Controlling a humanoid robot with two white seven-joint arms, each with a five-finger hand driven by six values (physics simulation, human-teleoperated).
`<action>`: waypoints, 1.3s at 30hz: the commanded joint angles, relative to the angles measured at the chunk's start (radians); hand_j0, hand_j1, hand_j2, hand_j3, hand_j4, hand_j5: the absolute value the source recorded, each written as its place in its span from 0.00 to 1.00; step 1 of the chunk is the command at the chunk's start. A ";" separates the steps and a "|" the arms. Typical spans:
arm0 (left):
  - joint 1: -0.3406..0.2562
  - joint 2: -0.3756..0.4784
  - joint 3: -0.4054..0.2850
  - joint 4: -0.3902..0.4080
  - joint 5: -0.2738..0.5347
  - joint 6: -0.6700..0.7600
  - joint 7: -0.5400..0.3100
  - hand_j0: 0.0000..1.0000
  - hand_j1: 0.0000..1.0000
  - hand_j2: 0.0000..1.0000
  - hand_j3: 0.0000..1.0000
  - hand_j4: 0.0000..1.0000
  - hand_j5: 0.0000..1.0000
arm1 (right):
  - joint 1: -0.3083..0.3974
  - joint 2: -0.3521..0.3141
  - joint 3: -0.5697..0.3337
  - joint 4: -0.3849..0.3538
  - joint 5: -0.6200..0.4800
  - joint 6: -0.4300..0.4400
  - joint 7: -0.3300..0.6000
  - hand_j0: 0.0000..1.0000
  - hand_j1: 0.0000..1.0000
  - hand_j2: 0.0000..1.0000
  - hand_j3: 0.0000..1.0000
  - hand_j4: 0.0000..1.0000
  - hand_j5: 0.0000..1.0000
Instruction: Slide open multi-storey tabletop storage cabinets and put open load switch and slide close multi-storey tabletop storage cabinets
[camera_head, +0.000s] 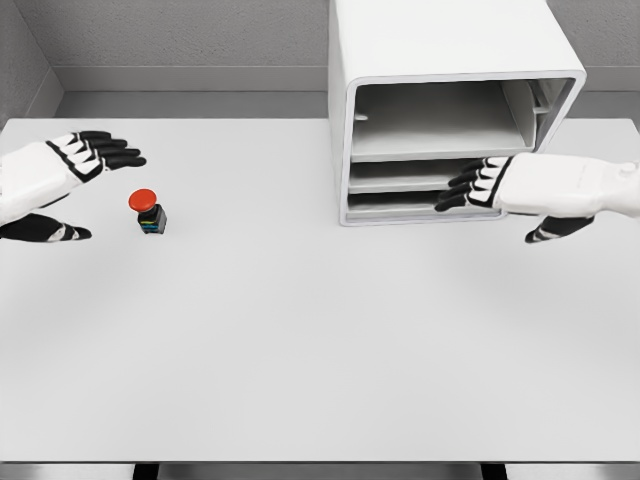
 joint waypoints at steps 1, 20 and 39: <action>-0.002 0.001 -0.068 0.000 0.017 0.001 -0.047 1.00 1.00 1.00 1.00 1.00 1.00 | 0.002 0.021 -0.001 -0.001 -0.006 0.002 0.008 1.00 1.00 1.00 1.00 1.00 1.00; -0.384 -0.186 -0.354 0.393 0.003 0.001 -0.275 1.00 1.00 1.00 1.00 1.00 1.00 | -0.055 0.101 0.001 0.000 -0.007 0.002 0.066 1.00 1.00 1.00 1.00 1.00 1.00; -0.488 -0.263 -0.422 0.576 -0.038 0.001 -0.274 1.00 1.00 1.00 1.00 1.00 1.00 | -0.074 0.115 -0.010 0.014 -0.084 0.038 0.117 1.00 1.00 1.00 1.00 1.00 1.00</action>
